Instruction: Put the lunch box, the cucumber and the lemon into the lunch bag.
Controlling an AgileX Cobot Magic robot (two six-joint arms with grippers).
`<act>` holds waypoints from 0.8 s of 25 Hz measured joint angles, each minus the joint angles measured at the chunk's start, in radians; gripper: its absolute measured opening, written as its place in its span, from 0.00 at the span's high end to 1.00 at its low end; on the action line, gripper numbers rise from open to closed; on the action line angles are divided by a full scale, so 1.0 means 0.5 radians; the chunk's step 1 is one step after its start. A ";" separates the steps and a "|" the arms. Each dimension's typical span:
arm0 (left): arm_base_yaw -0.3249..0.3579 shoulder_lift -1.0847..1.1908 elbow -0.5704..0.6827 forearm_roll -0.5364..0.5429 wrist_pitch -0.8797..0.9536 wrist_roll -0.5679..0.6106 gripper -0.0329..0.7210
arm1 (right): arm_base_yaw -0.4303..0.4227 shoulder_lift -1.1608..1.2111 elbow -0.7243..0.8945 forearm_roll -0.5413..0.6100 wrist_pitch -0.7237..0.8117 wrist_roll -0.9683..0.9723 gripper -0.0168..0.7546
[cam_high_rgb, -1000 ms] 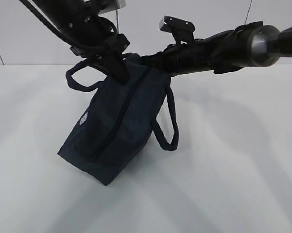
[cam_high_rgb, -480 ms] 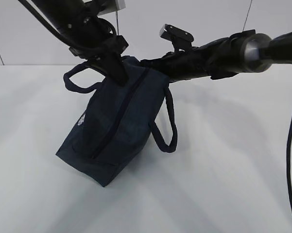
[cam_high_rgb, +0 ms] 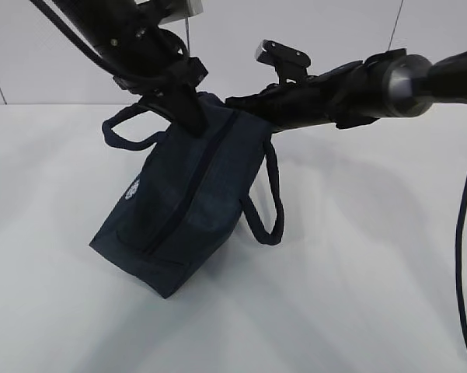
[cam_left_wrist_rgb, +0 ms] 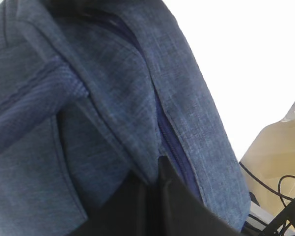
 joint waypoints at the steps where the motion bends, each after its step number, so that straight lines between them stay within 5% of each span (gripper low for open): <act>1: 0.000 0.000 0.000 0.000 0.000 0.000 0.97 | 0.000 0.016 -0.014 0.000 0.000 0.012 0.98; 15: 0.000 0.000 0.000 0.031 0.004 0.004 0.97 | 0.000 0.053 -0.084 -0.066 -0.085 0.082 0.98; 20: -0.005 0.000 0.000 0.108 0.010 0.012 0.97 | 0.000 0.054 -0.087 -0.066 -0.087 0.082 0.88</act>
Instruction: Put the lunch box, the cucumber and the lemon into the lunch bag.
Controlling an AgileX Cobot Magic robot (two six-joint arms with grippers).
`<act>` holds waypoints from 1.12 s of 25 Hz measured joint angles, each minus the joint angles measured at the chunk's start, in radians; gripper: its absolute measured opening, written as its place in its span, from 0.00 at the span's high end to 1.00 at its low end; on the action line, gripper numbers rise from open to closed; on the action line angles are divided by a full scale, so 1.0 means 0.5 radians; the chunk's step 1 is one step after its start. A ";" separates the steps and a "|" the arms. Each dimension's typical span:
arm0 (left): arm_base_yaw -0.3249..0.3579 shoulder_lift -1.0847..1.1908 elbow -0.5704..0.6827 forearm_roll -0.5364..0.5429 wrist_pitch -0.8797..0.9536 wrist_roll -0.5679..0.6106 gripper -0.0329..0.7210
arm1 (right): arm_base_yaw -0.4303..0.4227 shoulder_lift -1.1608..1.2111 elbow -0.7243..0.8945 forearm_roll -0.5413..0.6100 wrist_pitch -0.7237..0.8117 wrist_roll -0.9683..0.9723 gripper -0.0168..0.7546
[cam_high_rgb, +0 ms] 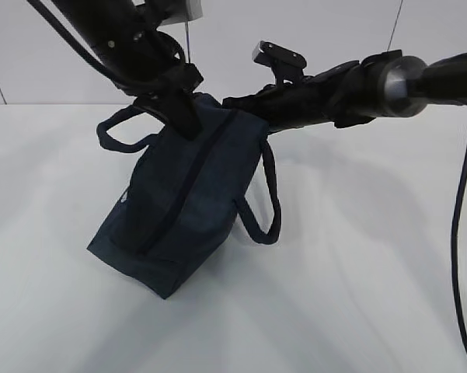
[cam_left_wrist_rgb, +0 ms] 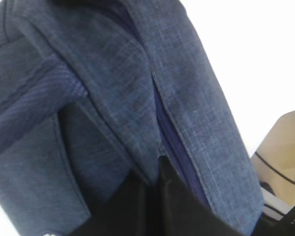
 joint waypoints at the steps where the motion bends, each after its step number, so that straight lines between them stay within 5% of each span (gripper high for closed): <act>1: -0.001 0.000 0.000 0.016 0.003 0.000 0.97 | 0.000 0.000 0.000 0.000 0.000 -0.004 0.86; 17: 0.051 0.033 0.000 0.168 0.021 0.007 0.90 | 0.000 -0.303 0.000 0.000 -0.106 -0.435 0.78; 23: 0.075 0.037 0.000 0.177 0.021 0.007 0.68 | 0.000 -0.354 0.000 0.000 -0.123 -1.011 0.78; 28: 0.075 0.037 0.000 0.177 0.021 0.007 0.65 | 0.000 -0.354 0.000 0.000 -0.138 -1.779 0.78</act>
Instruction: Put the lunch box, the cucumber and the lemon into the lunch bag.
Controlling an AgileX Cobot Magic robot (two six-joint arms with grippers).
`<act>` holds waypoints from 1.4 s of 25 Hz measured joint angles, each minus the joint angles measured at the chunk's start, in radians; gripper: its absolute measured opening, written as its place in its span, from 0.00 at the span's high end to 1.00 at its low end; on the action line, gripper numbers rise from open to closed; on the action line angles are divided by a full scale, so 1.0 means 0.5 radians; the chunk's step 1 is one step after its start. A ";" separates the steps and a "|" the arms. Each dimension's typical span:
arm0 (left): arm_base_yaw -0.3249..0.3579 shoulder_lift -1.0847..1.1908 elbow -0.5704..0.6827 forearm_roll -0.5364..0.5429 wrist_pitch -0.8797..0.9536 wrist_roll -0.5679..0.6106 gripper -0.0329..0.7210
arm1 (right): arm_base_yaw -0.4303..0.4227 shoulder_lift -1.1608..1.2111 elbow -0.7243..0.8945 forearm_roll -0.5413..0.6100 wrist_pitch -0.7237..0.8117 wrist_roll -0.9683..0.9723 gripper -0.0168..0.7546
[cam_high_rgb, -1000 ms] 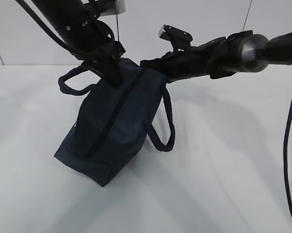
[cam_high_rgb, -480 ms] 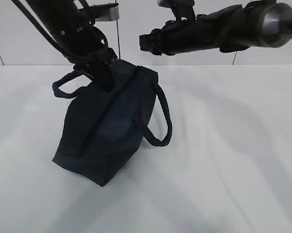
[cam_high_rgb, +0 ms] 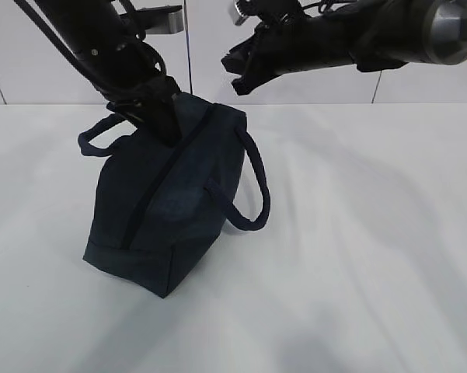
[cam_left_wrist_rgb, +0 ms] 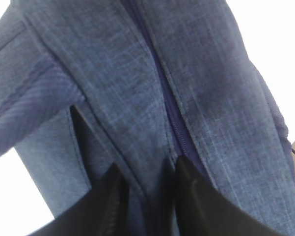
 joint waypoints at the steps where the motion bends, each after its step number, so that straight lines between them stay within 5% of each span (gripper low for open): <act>1: 0.000 0.000 0.000 0.000 0.000 0.000 0.65 | 0.000 0.000 0.000 0.000 0.016 -0.108 0.78; 8: 0.000 0.000 0.000 0.000 0.000 0.000 0.65 | 0.000 0.000 0.000 0.000 0.297 -0.677 0.78; 35: 0.000 0.000 0.000 -0.003 0.004 -0.128 0.64 | 0.018 -0.394 0.733 0.000 0.761 -1.151 0.78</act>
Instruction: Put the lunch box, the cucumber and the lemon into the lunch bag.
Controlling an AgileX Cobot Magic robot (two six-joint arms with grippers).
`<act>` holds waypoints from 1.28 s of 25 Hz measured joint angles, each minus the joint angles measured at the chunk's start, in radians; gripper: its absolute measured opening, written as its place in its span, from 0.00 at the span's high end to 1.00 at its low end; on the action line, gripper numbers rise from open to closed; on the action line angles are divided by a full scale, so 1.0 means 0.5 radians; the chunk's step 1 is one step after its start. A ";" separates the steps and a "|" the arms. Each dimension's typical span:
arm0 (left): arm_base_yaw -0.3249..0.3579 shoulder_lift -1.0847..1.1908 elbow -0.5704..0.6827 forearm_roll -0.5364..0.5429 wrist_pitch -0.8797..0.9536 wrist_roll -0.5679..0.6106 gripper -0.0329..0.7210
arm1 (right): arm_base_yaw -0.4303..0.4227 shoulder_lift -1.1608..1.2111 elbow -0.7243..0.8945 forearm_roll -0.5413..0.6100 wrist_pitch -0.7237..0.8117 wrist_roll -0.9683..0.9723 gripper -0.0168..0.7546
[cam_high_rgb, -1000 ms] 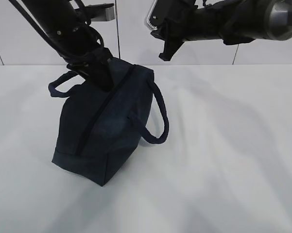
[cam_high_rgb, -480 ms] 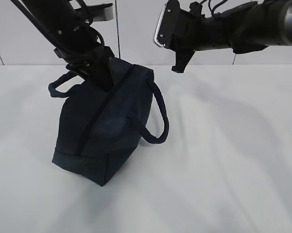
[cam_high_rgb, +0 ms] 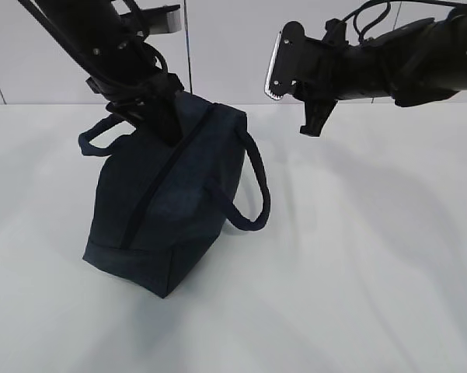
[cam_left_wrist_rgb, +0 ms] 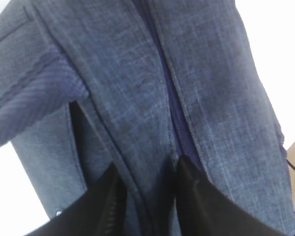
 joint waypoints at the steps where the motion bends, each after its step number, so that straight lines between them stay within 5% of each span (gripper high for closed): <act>1: 0.000 0.000 0.000 0.000 0.000 -0.003 0.64 | 0.011 -0.017 0.017 0.000 0.054 0.000 0.78; 8: 0.000 0.000 0.000 0.000 0.000 -0.008 0.64 | 0.171 -0.095 0.070 0.035 0.352 0.087 0.78; 18: 0.000 0.000 0.000 0.000 0.000 -0.012 0.64 | 0.336 -0.095 0.070 0.697 0.859 0.104 0.78; 32: 0.000 0.000 0.000 -0.008 0.000 -0.018 0.64 | 0.347 -0.145 -0.144 2.385 1.799 -0.839 0.78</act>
